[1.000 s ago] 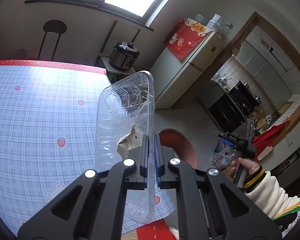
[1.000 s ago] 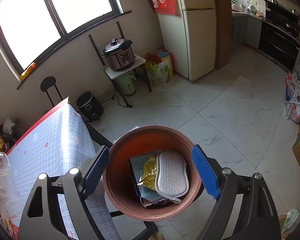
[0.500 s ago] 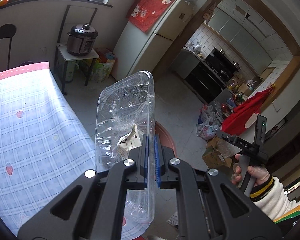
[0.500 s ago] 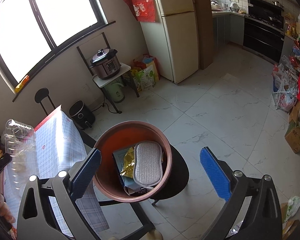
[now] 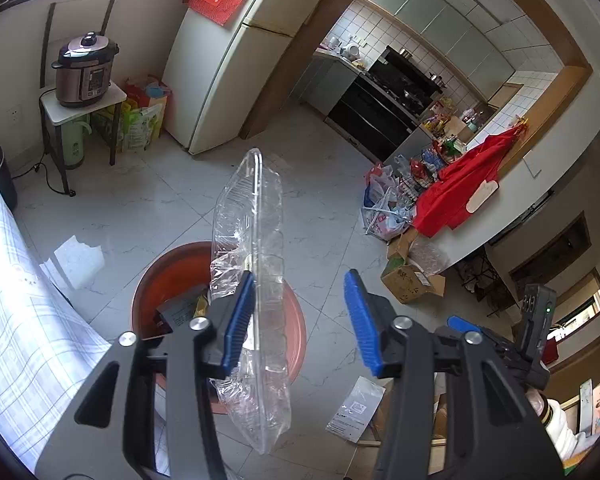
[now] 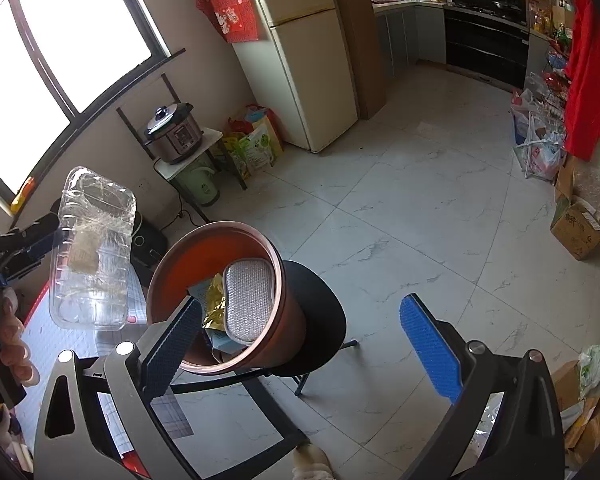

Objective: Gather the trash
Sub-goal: 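Carry the plastic tray over the bucket and open the left gripper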

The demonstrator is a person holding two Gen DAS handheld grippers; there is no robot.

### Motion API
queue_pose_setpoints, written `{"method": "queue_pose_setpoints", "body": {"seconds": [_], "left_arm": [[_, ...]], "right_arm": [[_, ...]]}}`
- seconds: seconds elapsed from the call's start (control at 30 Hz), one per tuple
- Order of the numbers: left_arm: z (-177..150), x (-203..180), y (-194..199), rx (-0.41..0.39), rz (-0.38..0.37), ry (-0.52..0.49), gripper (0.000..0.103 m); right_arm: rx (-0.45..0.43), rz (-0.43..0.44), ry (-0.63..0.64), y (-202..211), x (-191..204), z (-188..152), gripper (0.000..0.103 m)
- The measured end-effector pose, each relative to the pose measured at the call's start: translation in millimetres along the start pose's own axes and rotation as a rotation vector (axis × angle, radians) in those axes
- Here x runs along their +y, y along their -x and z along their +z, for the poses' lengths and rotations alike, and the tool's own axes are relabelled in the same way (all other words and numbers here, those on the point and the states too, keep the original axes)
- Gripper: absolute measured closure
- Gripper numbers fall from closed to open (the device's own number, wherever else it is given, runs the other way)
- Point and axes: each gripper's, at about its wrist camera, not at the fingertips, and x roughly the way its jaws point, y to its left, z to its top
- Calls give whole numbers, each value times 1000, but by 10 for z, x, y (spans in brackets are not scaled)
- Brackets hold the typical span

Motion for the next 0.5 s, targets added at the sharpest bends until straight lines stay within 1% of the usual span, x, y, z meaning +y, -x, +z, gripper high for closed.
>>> {"method": "queue_pose_setpoints", "body": {"seconds": [0.03,0.07,0.1,0.13,0.17,0.2,0.27,0.33,0.4,0.5], "left_arm": [[26,-19,-16,0,3,-9,43],[35,-48,-10,-2,13,-20,44],[43,-62,0,-3,18,-33,41],[49,-69,7,-1,20,-40,36],[55,-65,17,-1,19,-42,23],[42,-42,49,-2,16,-48,22],[52,-41,79,4,42,-71,22],[57,-65,167,-9,53,-82,22],[44,-71,292,-28,56,-85,19],[1,-70,511,-48,89,-104,19]], "right_arm": [[1,-6,-4,3,-15,-9,5],[0,-10,-8,11,-25,-18,5],[0,-10,-11,20,-28,-29,5],[-2,-8,-13,30,-21,-40,5],[-4,-6,-13,36,-4,-44,5],[-6,-4,-12,44,25,-48,5],[-7,-1,-11,54,85,-46,5],[-12,3,-11,80,139,-53,5],[-18,4,2,130,206,-64,5],[-32,-17,27,230,350,-66,5]]}}
